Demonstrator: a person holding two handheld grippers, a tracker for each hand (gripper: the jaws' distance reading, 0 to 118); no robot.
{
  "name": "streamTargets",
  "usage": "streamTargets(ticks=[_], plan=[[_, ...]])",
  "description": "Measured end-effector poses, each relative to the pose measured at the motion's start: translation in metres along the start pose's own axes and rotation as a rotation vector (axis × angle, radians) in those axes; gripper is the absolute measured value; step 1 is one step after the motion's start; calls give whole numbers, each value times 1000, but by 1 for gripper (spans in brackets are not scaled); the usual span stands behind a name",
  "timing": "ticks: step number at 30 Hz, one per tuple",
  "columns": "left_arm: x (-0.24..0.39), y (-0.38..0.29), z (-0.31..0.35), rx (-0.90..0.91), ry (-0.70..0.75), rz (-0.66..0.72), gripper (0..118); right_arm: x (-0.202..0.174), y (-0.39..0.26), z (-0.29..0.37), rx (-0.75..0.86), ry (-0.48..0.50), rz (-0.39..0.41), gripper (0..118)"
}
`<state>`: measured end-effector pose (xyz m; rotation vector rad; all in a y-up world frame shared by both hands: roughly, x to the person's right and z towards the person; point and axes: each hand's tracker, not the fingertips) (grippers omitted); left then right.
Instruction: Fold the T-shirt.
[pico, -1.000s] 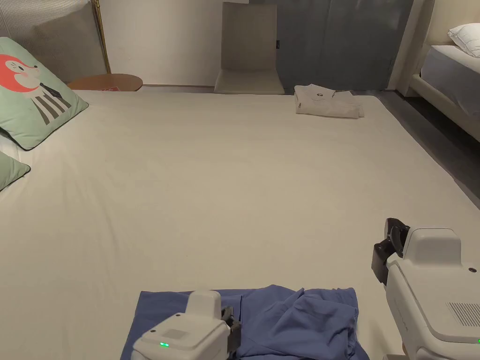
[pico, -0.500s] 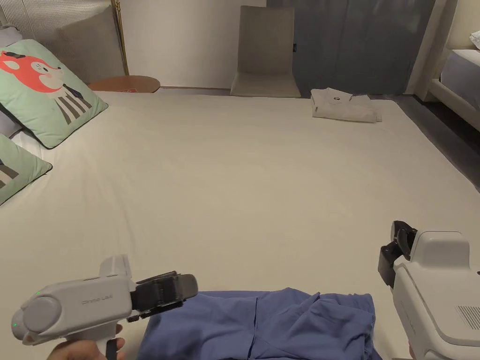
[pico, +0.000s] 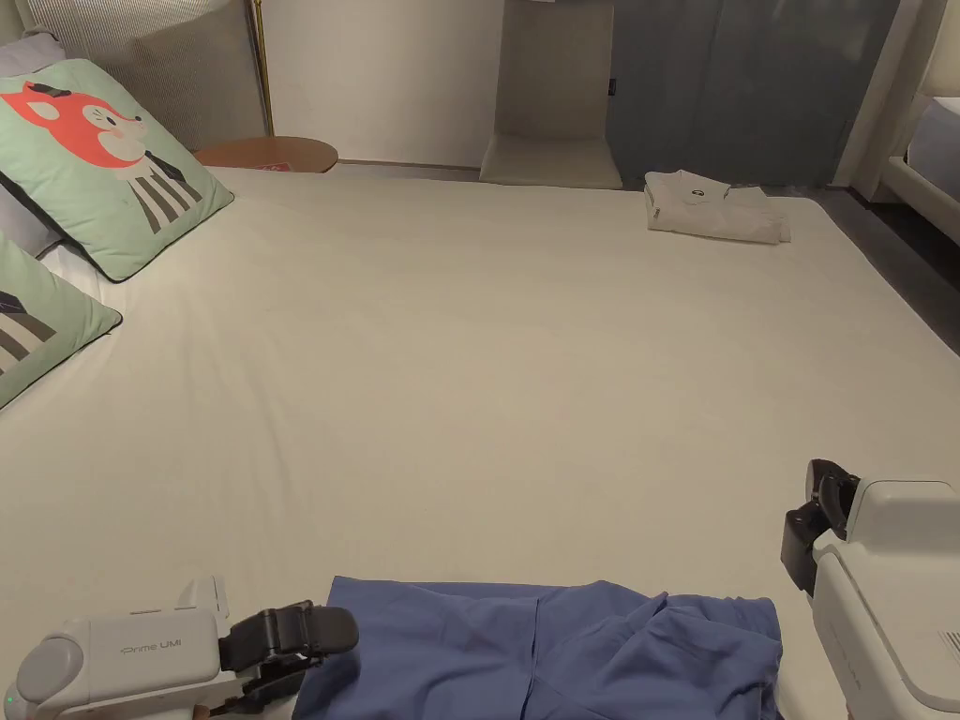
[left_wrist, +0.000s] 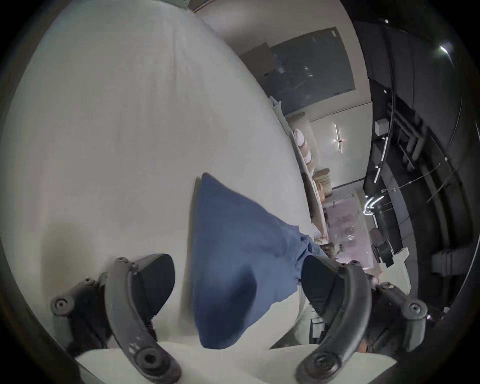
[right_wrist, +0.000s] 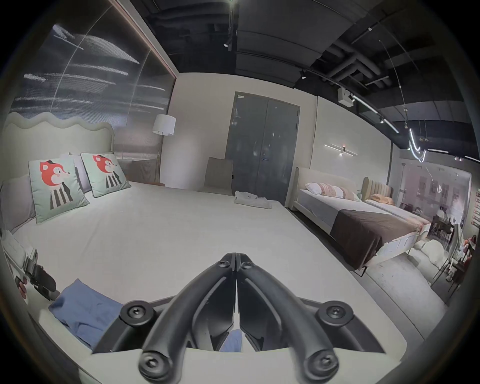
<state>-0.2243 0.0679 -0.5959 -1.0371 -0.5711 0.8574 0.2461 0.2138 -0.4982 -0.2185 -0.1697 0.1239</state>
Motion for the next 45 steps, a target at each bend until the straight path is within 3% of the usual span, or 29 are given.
streamTargets(ticks=[2,7,11,18,25,33,41,45], plan=[[2,-9,-6,-4,-10,-7,80,-1,1,1,-1,-1,1,1],[5,-8,-20,-19,21,-40,34,-3,0,1,-8,-3,5,1],[1,-5,-15,0,48,-88,16,-3,1,1,-8,-5,7,1],[25,7,32,77,197,-231,13,-6,3,-2,7,12,0,1],[26,21,85,140,399,-248,13,-13,5,1,22,43,-14,1],[98,10,53,117,597,-393,13,-10,7,8,27,52,-21,1],[175,-14,-23,14,436,-532,13,2,6,16,35,34,-36,1],[198,-37,-72,-71,452,-625,13,13,3,11,37,22,-37,1]])
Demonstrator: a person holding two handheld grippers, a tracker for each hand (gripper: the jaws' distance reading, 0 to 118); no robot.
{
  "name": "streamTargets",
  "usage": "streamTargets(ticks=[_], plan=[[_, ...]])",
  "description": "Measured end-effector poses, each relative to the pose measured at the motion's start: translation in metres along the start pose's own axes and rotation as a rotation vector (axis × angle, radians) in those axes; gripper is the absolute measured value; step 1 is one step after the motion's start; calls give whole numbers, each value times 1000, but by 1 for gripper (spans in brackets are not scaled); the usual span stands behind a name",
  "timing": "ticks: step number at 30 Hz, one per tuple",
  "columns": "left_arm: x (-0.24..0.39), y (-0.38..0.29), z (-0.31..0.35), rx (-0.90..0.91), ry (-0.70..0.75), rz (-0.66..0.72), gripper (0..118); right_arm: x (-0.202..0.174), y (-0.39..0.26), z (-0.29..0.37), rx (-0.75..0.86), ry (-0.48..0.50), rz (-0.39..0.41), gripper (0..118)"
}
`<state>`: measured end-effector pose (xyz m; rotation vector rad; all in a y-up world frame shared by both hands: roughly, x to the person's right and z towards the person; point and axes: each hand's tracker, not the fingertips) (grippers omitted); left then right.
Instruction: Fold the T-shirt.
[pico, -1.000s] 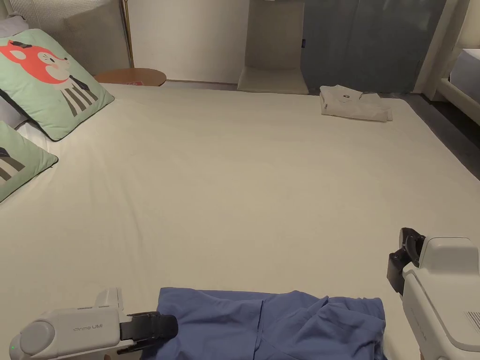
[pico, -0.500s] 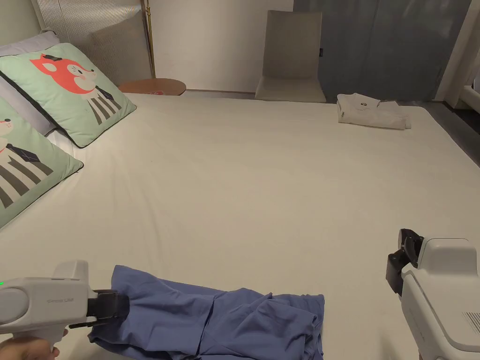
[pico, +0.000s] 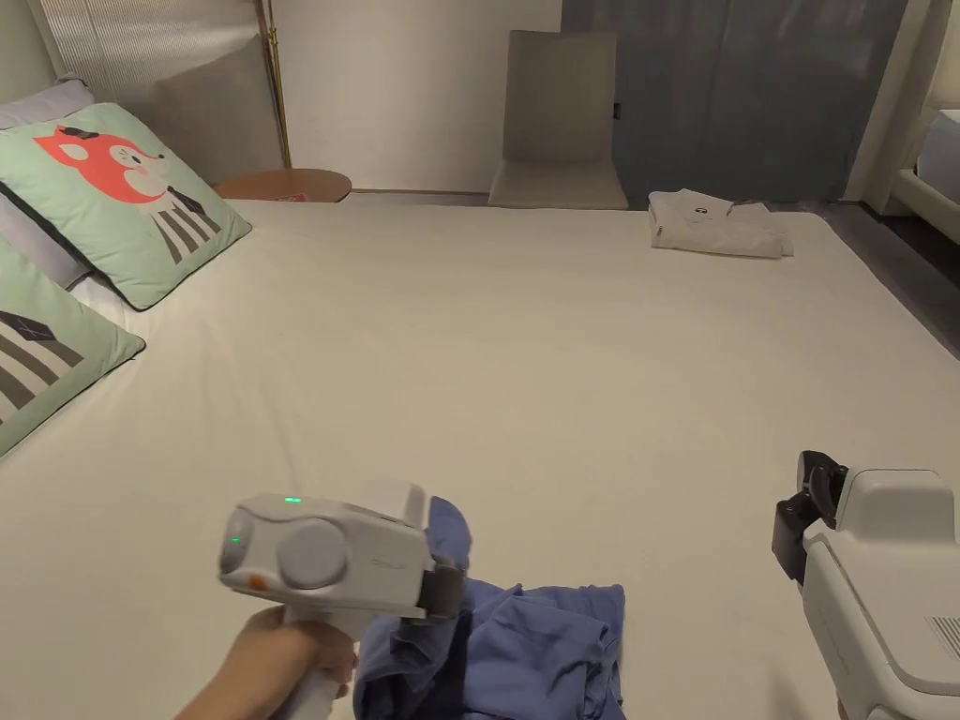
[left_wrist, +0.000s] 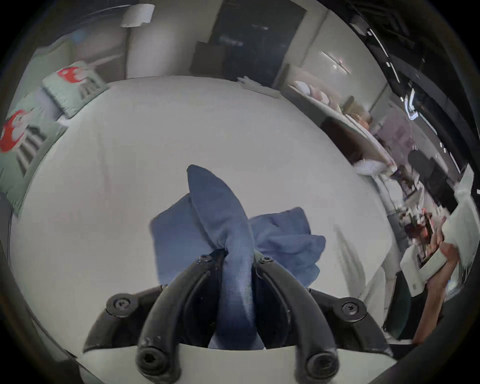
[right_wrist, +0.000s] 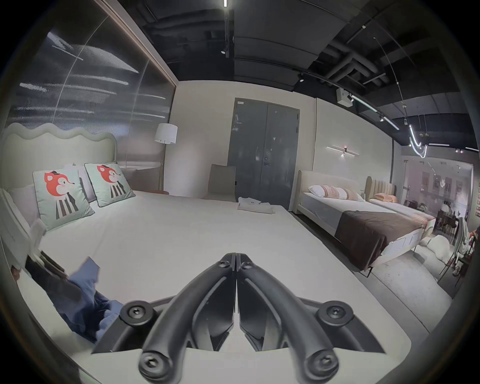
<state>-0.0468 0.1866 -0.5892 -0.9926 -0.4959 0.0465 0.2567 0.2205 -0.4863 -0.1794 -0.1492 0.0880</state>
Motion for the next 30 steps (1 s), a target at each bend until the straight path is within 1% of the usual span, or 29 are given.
streamTargets(ticks=[2,8,10,11,12,13,14,15,16,17,18,20,23,26,27,29,30], plan=[[23,-1,-16,-34,-28,-29,13,2,0,7,3,-12,0,1],[65,-6,-60,-84,-16,-129,13,16,-3,8,-7,-43,-9,1],[74,-10,-75,-108,15,-146,19,19,-5,8,-10,-50,-12,1],[77,-12,-80,-109,15,-145,25,20,-6,8,-12,-54,-13,1],[80,-13,-85,-119,18,-153,36,22,-7,9,-13,-59,-15,1],[85,-19,-84,-126,15,-161,57,22,-7,9,-15,-60,-16,1],[87,-21,-83,-126,-2,-167,73,22,-6,10,-18,-63,-17,1],[88,-21,-82,-117,-45,-170,83,23,-6,11,-19,-64,-19,1],[88,-21,-79,-104,-75,-155,87,23,-6,11,-20,-65,-19,1],[88,-21,-76,-84,-95,-132,87,23,-6,11,-22,-66,-19,1],[87,-20,-70,-60,-104,-126,96,25,-8,6,-22,-66,-19,1],[83,-19,-59,11,-90,-121,98,25,-8,6,-20,-65,-22,1],[70,-18,-36,184,-42,-112,98,21,-6,8,-16,-58,-21,1],[58,-24,-8,391,54,-106,97,18,-5,6,-12,-50,-21,1],[54,-26,-3,430,79,-110,97,18,-5,6,-11,-49,-21,1],[44,-33,2,536,145,-111,90,16,-4,6,-7,-45,-23,1],[40,-36,4,559,178,-113,82,14,-3,9,-5,-42,-24,1]])
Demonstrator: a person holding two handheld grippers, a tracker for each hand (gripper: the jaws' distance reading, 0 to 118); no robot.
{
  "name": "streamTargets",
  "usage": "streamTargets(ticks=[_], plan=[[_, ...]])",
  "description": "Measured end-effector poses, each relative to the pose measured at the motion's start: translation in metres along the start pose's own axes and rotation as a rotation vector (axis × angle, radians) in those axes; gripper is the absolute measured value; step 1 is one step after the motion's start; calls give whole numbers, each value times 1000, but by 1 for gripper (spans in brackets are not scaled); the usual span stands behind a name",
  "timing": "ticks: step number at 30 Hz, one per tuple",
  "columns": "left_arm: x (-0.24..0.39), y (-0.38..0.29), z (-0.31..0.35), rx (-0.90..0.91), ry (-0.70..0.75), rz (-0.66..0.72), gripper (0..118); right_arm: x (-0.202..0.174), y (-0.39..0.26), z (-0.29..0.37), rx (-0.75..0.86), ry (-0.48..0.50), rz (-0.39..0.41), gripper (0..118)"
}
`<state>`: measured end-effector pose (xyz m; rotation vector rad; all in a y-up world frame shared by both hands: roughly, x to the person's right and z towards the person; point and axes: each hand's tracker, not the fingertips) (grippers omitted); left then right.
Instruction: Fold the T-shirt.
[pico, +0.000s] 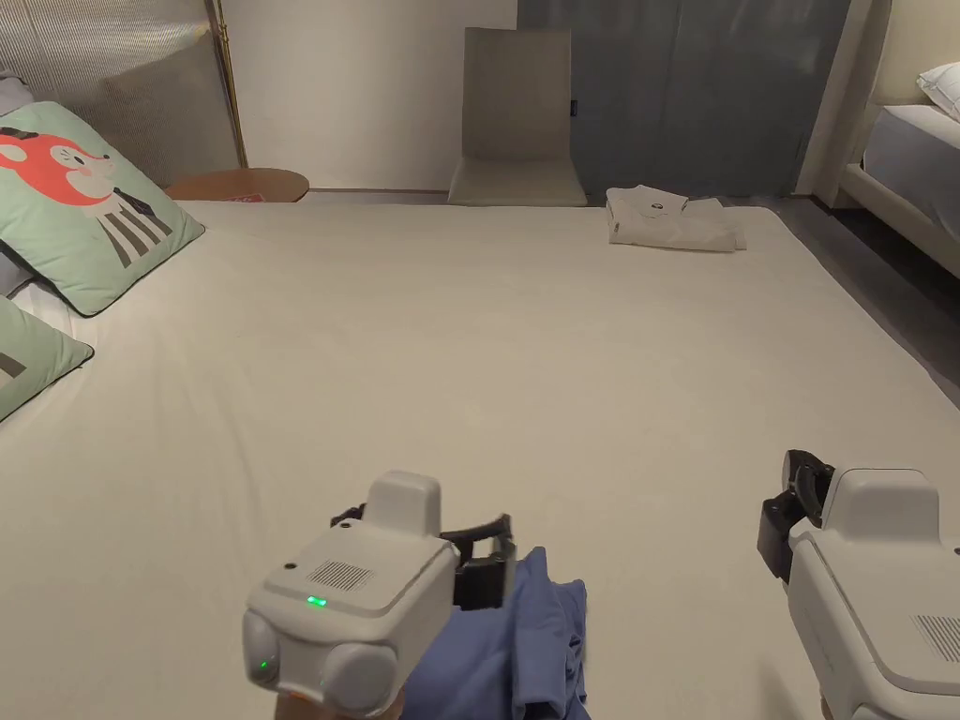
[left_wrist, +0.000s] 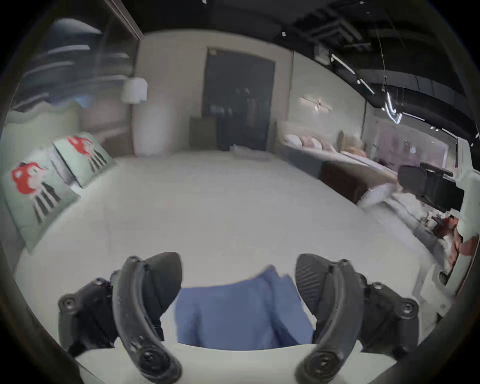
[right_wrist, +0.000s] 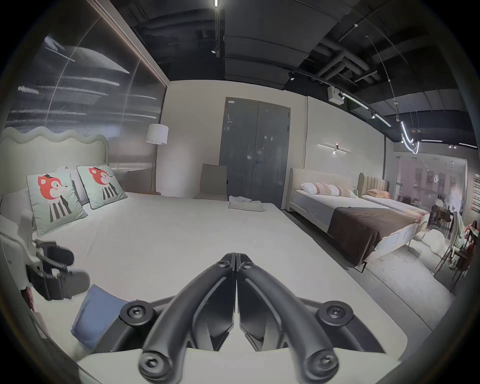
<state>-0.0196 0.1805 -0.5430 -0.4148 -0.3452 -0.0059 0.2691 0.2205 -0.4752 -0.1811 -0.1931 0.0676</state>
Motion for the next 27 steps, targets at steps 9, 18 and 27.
streamTargets(ticks=[9,18,27], plan=[[-12,-48,-22,-102,42,20,0,1,-2,-1,-3,5,3,1],[38,-90,-50,-237,-52,-32,0,12,-4,4,-17,-21,8,1],[86,-105,-70,-265,-107,-83,0,29,-11,5,-29,-60,16,1]])
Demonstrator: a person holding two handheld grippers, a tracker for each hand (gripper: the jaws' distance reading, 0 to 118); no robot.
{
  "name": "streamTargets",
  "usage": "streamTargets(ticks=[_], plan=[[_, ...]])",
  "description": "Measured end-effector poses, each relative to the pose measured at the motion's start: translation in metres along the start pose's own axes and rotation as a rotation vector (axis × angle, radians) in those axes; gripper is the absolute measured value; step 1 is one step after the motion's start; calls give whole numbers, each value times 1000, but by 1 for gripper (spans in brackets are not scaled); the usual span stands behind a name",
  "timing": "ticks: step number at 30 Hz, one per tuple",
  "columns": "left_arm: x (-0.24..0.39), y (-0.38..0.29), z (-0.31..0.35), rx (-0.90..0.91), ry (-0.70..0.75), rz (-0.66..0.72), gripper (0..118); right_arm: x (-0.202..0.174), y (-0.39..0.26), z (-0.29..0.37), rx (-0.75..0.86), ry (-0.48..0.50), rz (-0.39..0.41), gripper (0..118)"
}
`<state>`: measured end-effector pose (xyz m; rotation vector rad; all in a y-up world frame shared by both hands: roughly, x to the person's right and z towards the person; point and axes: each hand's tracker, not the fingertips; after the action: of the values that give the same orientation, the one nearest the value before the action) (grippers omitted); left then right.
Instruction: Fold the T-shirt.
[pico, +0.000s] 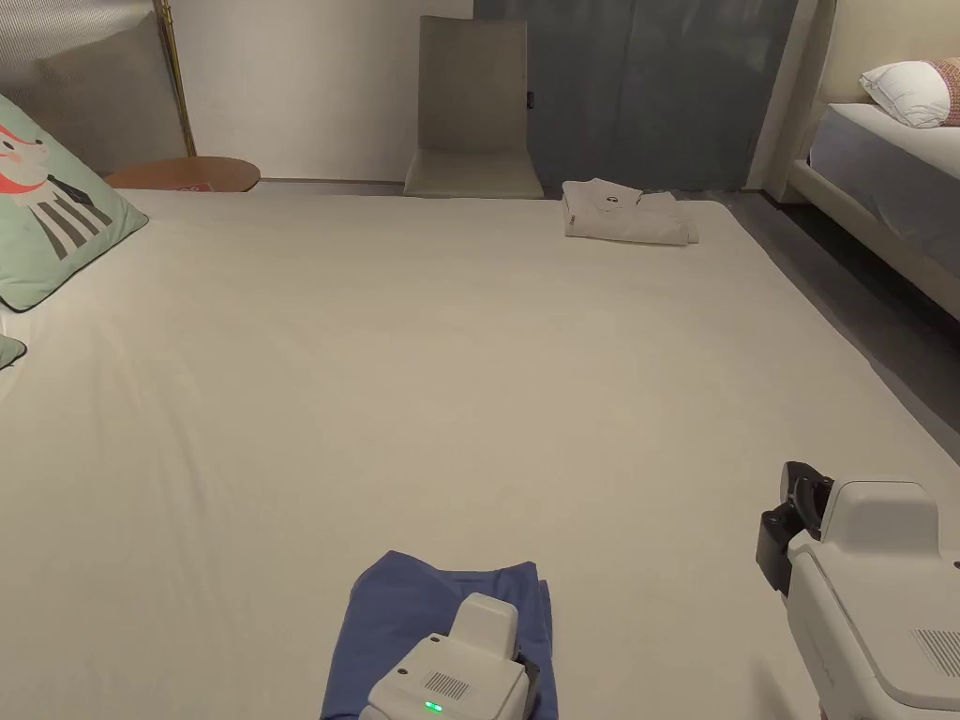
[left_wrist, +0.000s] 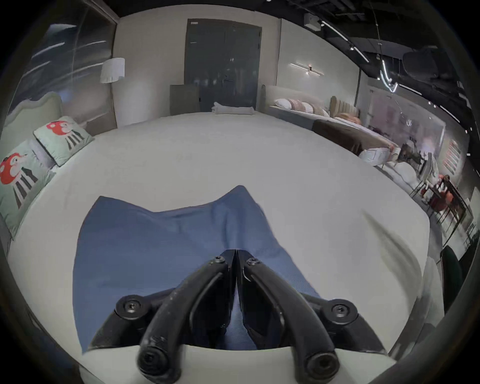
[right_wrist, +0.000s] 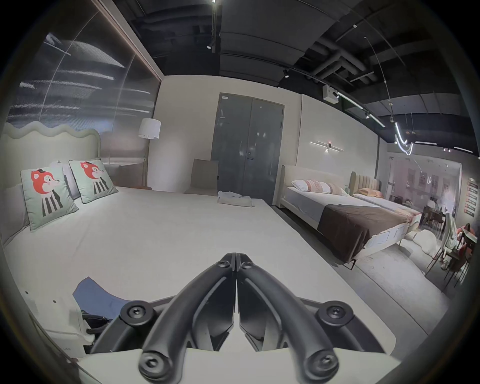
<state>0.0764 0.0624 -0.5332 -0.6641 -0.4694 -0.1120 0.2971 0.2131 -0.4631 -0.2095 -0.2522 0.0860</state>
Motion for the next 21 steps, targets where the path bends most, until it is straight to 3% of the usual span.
streamTargets(ticks=[7,21], plan=[[6,9,2,31,-25,9,0,-1,3,7,3,-6,-8,1],[-78,93,122,450,157,41,0,-37,37,23,110,73,-22,1]])
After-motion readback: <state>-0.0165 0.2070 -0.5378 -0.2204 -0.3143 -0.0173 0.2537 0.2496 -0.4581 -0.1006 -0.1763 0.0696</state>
